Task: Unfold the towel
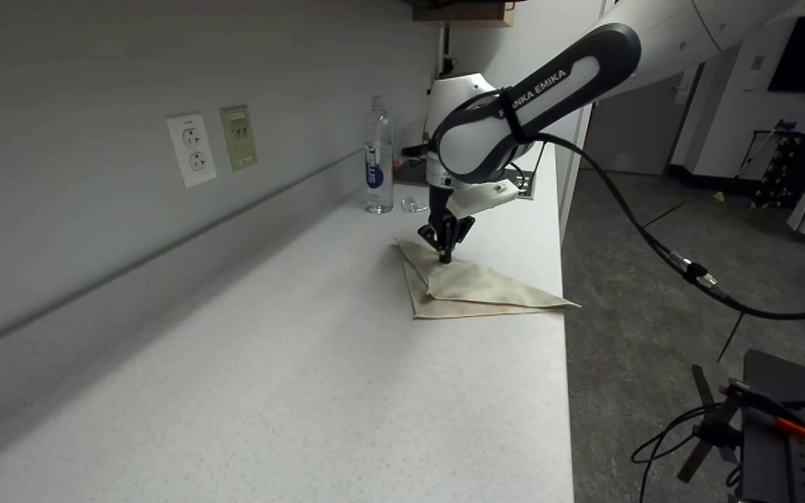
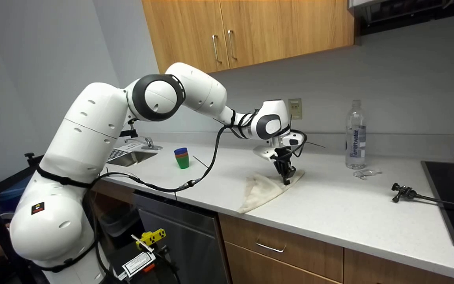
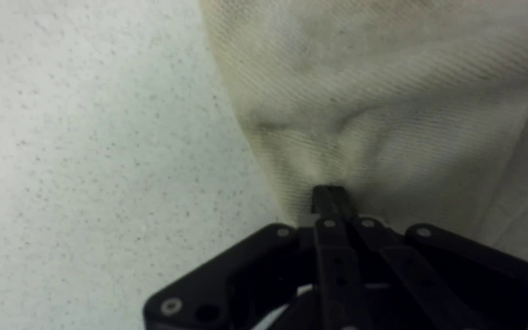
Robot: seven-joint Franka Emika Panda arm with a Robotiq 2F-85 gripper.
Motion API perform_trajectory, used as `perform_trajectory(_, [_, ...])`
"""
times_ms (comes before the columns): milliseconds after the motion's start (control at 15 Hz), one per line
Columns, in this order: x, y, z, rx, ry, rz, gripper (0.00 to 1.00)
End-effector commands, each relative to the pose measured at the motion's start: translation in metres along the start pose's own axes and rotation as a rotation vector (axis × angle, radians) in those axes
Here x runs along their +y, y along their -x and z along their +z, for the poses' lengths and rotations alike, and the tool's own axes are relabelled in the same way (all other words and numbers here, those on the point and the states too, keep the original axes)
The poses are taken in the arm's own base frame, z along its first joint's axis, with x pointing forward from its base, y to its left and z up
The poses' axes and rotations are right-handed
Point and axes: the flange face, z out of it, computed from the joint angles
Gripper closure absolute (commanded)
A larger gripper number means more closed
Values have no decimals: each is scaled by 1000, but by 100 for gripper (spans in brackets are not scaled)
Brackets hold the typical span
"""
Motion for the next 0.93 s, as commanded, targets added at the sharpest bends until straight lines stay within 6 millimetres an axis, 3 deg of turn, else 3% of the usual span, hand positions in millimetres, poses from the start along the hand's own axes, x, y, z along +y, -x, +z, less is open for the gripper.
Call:
perform_trajectory(0, [-12,-16,5,27,-16,4,100])
perform_trajectory(400, [-19,6,-23,44,28,-53,100])
perform_trajectory(867, [-32,52,-71,127,61,-172,100])
